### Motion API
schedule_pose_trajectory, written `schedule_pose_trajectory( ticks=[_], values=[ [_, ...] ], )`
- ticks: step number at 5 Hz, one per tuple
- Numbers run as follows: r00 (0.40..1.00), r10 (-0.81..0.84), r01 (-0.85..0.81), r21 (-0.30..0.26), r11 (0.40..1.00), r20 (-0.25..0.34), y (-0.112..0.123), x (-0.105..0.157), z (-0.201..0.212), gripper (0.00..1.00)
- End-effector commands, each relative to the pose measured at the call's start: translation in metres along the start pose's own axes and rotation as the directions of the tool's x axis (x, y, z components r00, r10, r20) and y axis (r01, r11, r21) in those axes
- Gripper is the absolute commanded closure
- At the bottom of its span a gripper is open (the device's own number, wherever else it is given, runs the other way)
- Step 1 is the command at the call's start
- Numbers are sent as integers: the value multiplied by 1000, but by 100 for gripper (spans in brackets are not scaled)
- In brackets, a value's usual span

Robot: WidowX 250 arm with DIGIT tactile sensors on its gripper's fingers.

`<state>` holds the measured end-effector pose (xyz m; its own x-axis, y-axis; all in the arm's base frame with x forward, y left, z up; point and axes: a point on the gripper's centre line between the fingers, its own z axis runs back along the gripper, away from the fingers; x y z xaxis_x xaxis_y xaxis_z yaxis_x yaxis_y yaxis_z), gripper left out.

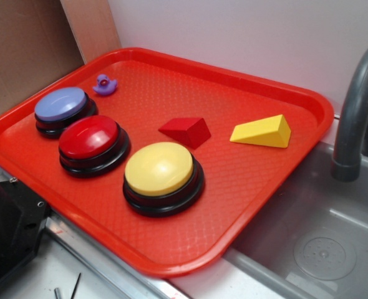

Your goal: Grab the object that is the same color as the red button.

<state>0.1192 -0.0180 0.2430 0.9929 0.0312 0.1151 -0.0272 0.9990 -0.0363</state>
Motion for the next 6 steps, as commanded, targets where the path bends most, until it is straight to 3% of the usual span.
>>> schedule_pose_trajectory(
  ticks=[1, 2, 3, 4, 5, 6],
  values=[
    [1000, 0, 0, 0, 1000, 0, 0, 0, 0, 0],
    [981, -190, 189, 14, 982, 37, -9, 11, -9, 0],
    [938, -344, 345, -26, 938, 30, -16, 32, -29, 0],
    [870, -489, 492, -61, 868, 58, -22, 49, -47, 0],
    [726, -676, 687, -120, 716, 123, -22, 72, -72, 0],
    [595, -784, 804, -128, 581, 179, -23, 84, -93, 0]
  ],
)
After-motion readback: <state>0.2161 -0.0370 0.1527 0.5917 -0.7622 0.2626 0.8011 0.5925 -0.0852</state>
